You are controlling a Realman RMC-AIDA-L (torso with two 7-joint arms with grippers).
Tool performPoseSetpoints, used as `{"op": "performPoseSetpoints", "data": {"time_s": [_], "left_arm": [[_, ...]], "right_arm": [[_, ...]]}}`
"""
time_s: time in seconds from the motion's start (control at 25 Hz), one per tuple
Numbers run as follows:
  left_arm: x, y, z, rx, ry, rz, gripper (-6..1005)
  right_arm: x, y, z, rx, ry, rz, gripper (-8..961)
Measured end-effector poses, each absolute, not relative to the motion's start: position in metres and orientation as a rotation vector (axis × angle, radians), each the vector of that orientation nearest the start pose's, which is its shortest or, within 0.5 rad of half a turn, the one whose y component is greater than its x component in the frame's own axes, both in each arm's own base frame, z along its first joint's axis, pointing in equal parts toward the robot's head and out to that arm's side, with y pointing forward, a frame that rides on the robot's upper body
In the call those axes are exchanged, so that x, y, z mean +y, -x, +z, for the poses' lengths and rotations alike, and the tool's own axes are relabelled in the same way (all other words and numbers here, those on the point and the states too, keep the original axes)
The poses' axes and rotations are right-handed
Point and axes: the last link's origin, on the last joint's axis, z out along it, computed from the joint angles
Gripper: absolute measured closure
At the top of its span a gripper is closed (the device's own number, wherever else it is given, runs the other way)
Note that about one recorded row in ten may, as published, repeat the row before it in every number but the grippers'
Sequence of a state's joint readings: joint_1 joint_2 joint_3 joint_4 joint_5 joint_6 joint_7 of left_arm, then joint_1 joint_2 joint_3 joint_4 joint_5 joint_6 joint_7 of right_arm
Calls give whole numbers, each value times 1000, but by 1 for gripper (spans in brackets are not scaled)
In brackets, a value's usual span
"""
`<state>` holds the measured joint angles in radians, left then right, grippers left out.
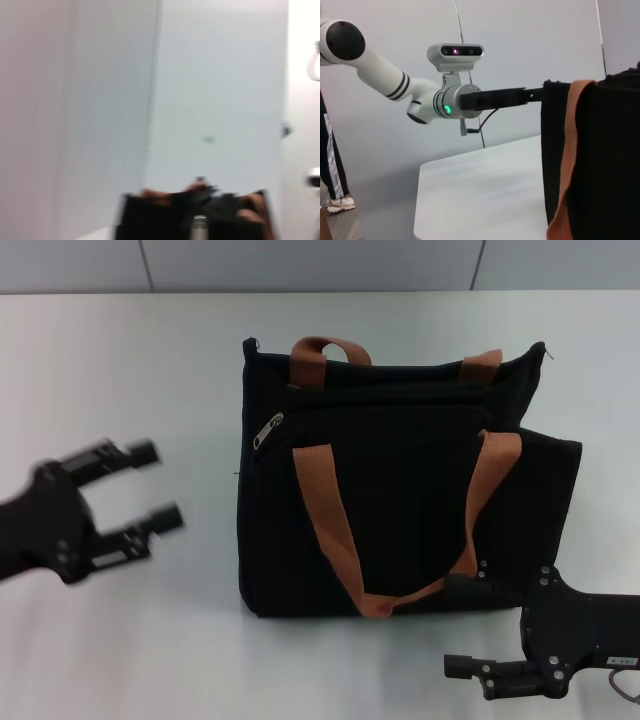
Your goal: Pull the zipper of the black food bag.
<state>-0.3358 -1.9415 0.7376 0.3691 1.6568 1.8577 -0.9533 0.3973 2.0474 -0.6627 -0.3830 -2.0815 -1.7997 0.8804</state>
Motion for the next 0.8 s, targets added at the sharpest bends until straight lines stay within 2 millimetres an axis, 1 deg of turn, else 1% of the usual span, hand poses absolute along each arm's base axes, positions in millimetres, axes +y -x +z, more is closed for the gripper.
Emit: {"op": "performPoseSetpoints", "data": {"time_s": [0.08, 0.12, 0.2, 0.28, 0.44, 0.6, 0.8], "left_arm": [[258, 310, 46, -364, 2514, -1066, 307], [267, 312, 47, -362, 2504, -1007, 310], [278, 313, 46, -357, 2507, -938, 316], [294, 310, 39, -343, 2535, -853, 322], [309, 295, 21, -293, 2627, -784, 335], [317, 284, 9, -244, 2676, -754, 347], [321, 279, 4, -188, 2697, -724, 363]], "right_arm": [[231, -297, -28, 342, 2899, 914, 141], [231, -298, -28, 343, 2895, 915, 141], [231, -298, -27, 346, 2889, 916, 141], [230, -299, -27, 351, 2886, 915, 141], [229, -301, -25, 365, 2867, 921, 141], [229, -302, -24, 374, 2854, 925, 141], [230, -301, -24, 376, 2852, 928, 141]]}}
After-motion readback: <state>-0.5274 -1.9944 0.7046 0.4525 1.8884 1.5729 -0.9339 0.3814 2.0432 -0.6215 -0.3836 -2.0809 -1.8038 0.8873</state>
